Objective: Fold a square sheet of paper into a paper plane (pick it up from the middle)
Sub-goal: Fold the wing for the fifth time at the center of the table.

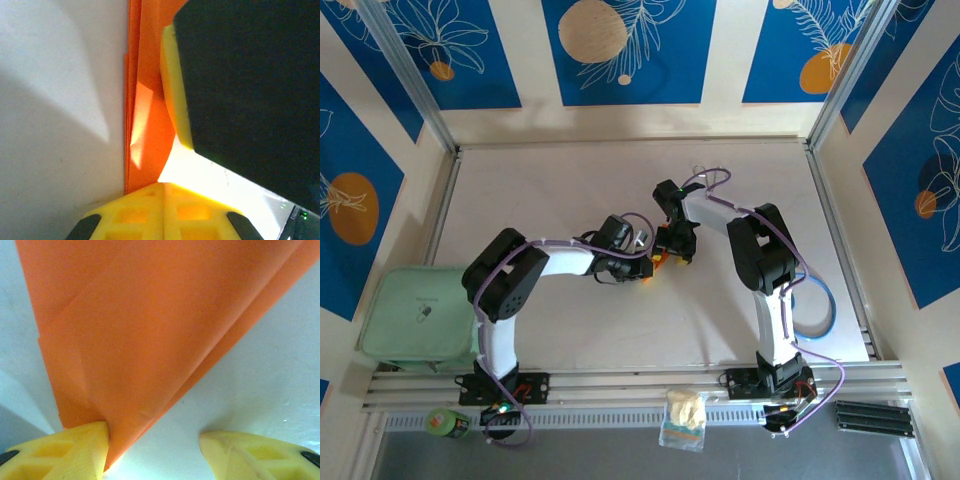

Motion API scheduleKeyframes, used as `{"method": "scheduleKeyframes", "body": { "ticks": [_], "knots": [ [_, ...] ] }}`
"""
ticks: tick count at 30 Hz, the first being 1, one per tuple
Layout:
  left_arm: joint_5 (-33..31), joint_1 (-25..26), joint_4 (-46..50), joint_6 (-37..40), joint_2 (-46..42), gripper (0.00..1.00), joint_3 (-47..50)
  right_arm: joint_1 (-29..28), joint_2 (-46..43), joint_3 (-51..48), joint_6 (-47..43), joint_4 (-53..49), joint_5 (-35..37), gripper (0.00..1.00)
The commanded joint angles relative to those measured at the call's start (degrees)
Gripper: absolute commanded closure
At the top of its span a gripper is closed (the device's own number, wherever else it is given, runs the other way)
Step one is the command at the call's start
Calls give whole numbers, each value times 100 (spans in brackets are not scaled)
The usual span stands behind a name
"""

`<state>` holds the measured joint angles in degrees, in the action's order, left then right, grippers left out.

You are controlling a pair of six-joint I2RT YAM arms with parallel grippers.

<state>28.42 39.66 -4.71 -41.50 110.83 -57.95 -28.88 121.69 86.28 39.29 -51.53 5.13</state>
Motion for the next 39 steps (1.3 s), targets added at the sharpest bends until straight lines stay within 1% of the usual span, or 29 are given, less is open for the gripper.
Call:
{"method": "scheduleKeyframes", "body": {
  "ticks": [1, 9, 14, 16, 19, 26, 30, 33, 36, 39],
  "knots": [
    [-186, 41, 547, 107, 106, 92, 151, -6, 1340, -683, 56, 414, 777, 43],
    [-163, 35, 567, 120, 62, 92, 167, -12, 1341, -687, 55, 432, 762, 43],
    [-39, 37, -187, -100, -371, 90, 249, -8, 1332, -686, 44, 423, 762, 43],
    [-111, 31, -261, -118, -423, 90, 259, -4, 1336, -690, 46, 428, 745, 43],
    [-259, 15, -153, -77, -336, 90, 250, -3, 1332, -686, 54, 427, 736, 43],
    [-269, 2, -107, -88, -73, 91, 182, -7, 1332, -693, 45, 445, 705, 43],
    [-328, 5, 138, -53, 14, 92, 144, -3, 1314, -704, 45, 455, 678, 43],
    [-412, 2, 497, 17, 70, 93, 135, 6, 1291, -692, 24, 451, 609, 43],
    [-453, -2, 815, 11, 123, 94, 131, 39, 1185, -648, -104, 429, 425, 43],
    [-409, 6, 824, -42, 123, 95, 196, 156, 844, -661, -222, 513, 125, 43]
  ]
}}
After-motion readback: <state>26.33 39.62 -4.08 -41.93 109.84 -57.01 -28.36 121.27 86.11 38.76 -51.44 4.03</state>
